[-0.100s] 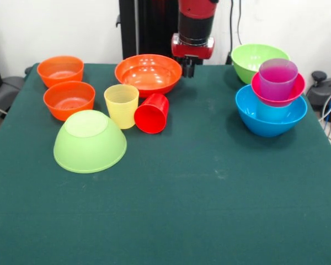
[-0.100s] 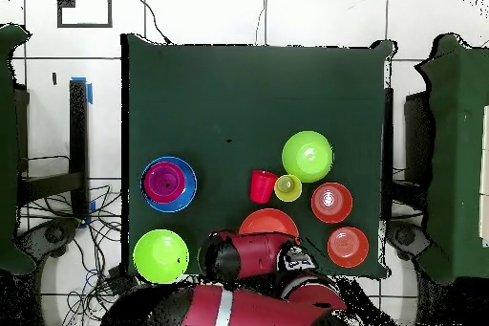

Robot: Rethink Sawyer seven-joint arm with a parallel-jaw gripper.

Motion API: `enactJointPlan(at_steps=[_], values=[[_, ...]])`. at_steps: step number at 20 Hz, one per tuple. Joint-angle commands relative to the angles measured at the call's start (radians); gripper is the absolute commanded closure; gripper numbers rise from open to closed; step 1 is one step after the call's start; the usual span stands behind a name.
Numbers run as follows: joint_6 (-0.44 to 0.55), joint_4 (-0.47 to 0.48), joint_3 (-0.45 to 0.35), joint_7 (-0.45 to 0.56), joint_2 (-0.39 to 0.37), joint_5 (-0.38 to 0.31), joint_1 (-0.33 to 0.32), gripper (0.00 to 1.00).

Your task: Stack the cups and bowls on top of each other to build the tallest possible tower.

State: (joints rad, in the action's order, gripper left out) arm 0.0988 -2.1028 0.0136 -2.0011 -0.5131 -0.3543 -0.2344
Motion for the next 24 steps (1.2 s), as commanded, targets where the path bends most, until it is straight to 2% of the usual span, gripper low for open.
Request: enactJointPlan(at_steps=[1, 6, 10, 12, 15, 19, 24], values=[[0.089, 0.009, -0.141, 0.013, -0.008, -0.042, -0.03, 0.0], [0.132, 0.025, -0.15, 0.023, -0.023, -0.041, -0.037, 0.0], [0.173, 0.03, -0.152, 0.024, -0.068, -0.029, -0.033, 0.0], [0.215, 0.022, -0.176, 0.043, -0.104, -0.022, -0.053, 0.0], [0.224, 0.023, -0.177, 0.059, -0.127, -0.04, -0.063, 0.0], [0.26, -0.001, -0.209, 0.066, -0.176, -0.03, -0.096, 0.0], [0.28, 0.001, -0.223, 0.076, -0.186, -0.049, -0.12, 0.0]])
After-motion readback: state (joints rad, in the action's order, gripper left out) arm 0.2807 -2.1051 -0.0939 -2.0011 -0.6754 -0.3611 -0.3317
